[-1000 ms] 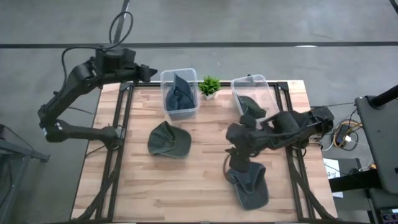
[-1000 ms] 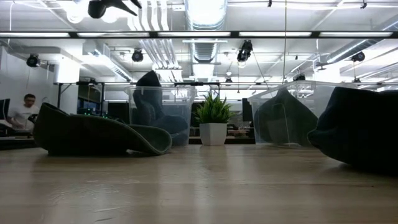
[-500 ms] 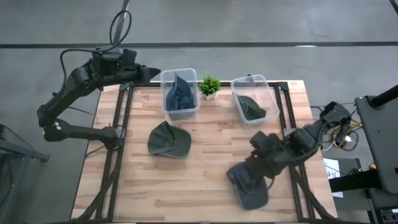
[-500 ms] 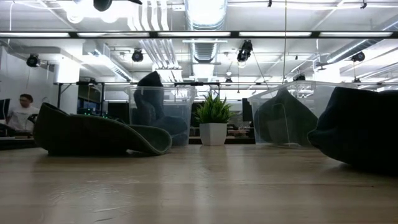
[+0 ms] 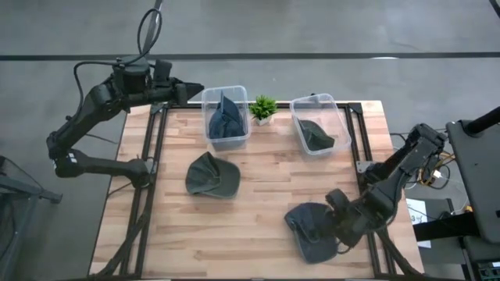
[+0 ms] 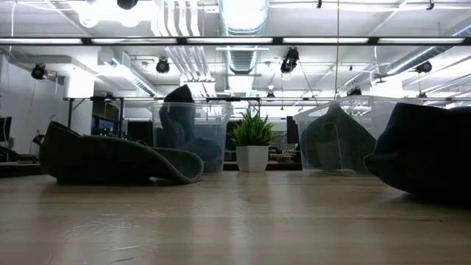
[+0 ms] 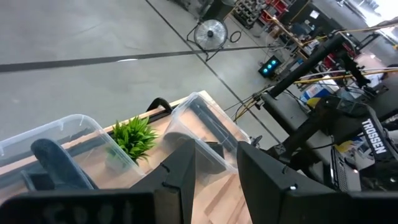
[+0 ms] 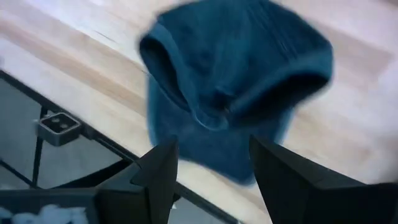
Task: Pick & Place hat
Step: Put the blue cap into the left transparent bin
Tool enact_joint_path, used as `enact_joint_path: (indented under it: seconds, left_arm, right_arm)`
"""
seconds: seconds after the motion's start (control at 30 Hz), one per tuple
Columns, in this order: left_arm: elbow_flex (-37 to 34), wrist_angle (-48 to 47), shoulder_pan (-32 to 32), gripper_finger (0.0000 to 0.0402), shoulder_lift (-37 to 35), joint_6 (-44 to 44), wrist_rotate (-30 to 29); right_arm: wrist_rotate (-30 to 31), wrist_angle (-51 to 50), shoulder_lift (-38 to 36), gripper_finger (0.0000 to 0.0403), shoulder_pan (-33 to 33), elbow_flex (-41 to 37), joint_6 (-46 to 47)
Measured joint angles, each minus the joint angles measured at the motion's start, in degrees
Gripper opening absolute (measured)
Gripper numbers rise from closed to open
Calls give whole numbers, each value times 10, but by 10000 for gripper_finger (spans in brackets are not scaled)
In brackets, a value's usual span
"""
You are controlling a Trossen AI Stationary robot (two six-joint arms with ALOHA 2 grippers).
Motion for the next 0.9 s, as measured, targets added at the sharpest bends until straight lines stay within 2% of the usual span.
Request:
enact_joint_path:
  seconds: [0.13, 0.37, 0.63, 0.9]
  left_arm:
    - [0, 0, 0, 110, 0, 4, 3]
    - [0, 0, 0, 110, 0, 2, 7]
    - [0, 3, -1, 110, 0, -15, 8]
    - [0, 2, -1, 110, 0, -10, 9]
  right_arm:
    - [-31, 2, 5, 192, 36, -21, 62]
    - [-37, 26, 34, 192, 77, -76, 101]
    - [-36, 182, 48, 192, 83, -165, 110]
    - [-31, 256, 71, 179, 84, -211, 108]
